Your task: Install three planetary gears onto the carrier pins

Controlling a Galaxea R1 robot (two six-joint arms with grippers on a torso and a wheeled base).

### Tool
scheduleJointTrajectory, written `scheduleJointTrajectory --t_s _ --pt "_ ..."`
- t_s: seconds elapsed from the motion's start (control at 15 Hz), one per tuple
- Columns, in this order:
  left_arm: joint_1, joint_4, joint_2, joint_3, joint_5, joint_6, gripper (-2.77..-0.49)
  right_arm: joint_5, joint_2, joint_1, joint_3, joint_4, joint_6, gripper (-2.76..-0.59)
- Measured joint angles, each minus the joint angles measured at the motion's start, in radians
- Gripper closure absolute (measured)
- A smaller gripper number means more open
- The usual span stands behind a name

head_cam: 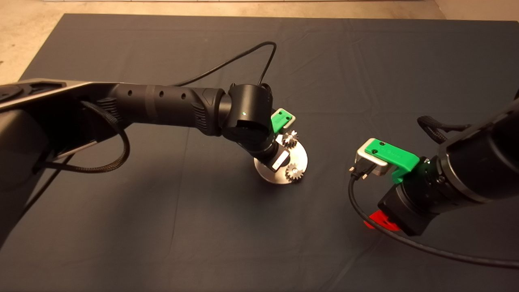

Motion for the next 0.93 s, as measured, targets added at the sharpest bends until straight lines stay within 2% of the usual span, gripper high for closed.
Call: scheduleJointTrajectory --t_s 0.13,0.27,0.6,0.73,0.8,0.93 --pt "0.0 0.0 0.0 0.001 0.002 0.024 -0.81 0.0 0.0 0.0 0.0 0.0 0.0 -2.0" --pt "0.0 -0.001 0.003 0.001 0.007 0.025 -0.81 0.0 0.0 0.0 0.0 0.0 0.0 -2.0" --pt "0.0 -0.005 0.029 0.001 0.059 0.026 -0.8 0.0 0.0 0.0 0.0 0.0 0.0 -2.0" --pt "-0.002 -0.01 0.048 0.001 0.063 0.027 -0.8 0.0 0.0 0.0 0.0 0.0 0.0 -2.0" --pt "-0.009 -0.014 0.057 0.001 0.062 0.027 -0.8 0.0 0.0 0.0 0.0 0.0 0.0 -2.0" --pt "-0.038 -0.017 0.065 0.001 0.061 0.027 -0.8 0.0 0.0 0.0 0.0 0.0 0.0 -2.0"
